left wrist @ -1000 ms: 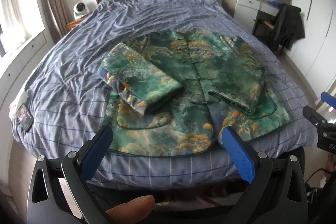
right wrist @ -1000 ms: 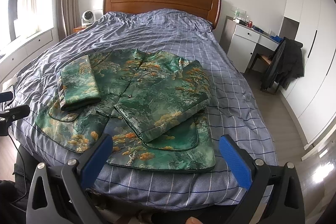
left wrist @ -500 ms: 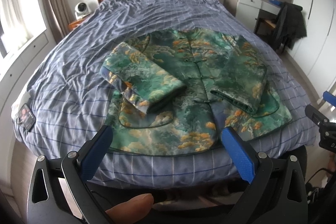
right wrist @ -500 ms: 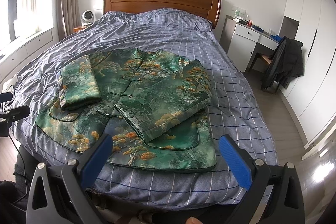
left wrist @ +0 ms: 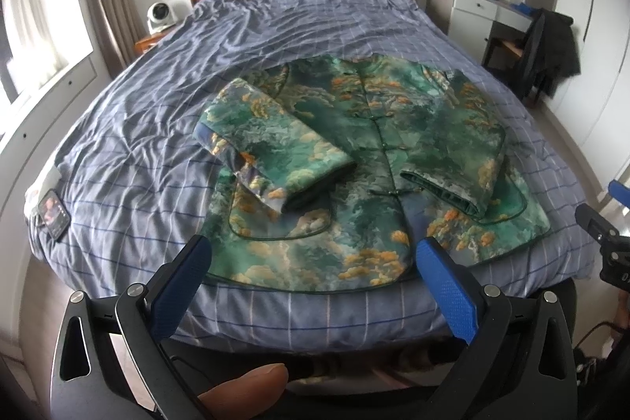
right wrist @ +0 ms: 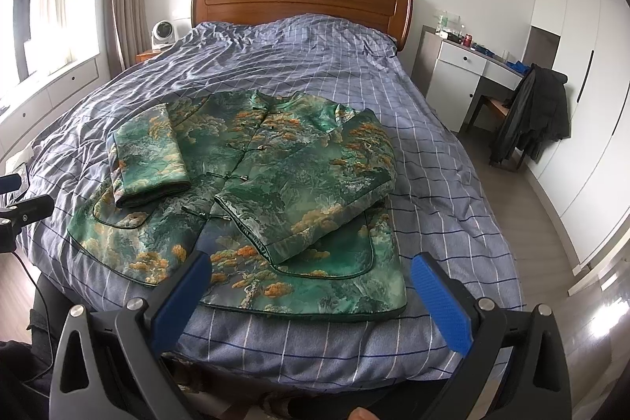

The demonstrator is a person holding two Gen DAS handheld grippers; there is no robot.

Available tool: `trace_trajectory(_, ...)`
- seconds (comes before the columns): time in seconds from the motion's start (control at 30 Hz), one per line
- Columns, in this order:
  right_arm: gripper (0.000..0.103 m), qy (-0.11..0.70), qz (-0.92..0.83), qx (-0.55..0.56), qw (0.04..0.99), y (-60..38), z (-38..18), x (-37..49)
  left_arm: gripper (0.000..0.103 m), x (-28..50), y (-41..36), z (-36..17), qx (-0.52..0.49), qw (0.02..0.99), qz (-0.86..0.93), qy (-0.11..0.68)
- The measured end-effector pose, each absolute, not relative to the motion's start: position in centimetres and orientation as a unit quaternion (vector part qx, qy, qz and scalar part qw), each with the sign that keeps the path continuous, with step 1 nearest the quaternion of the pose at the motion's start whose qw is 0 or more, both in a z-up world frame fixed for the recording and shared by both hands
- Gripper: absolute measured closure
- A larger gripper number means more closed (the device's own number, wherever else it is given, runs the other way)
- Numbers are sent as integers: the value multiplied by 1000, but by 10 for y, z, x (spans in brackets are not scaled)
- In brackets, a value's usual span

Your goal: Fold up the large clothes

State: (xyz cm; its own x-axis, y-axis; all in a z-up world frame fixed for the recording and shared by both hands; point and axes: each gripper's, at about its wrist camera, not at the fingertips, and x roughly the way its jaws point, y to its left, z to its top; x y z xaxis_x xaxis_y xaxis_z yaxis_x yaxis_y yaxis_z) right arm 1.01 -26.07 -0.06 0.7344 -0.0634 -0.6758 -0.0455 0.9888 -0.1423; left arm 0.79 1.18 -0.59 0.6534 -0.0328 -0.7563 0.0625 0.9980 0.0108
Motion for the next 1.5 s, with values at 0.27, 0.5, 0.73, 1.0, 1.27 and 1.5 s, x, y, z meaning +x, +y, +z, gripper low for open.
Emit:
trace_trajectory(0.27, 0, 367, -9, -70, 927, -261, -2, 9, 0, 8, 9, -6, 20, 909, -24, 416)
trace_trajectory(0.5, 0, 370, -9, -68, 927, -263, -3, 11, 0, 8, 8, -6, 20, 909, -24, 415)
trace_trajectory(0.73, 0, 370, -8, -68, 927, -263, -3, 11, 0, 8, 7, -6, 24, 909, -23, 414)
trace_trajectory(1.0, 0, 370, -8, -69, 927, -263, -3, 11, 0, 8, 6, -6, 25, 910, -23, 414)
trace_trajectory(1.27, 0, 369, -8, -68, 927, -263, -3, 11, 0, 8, 6, -6, 25, 910, -23, 414)
trace_trajectory(1.5, 0, 369, -9, -68, 927, -263, -3, 11, 0, 8, 5, -6, 25, 909, -23, 414)
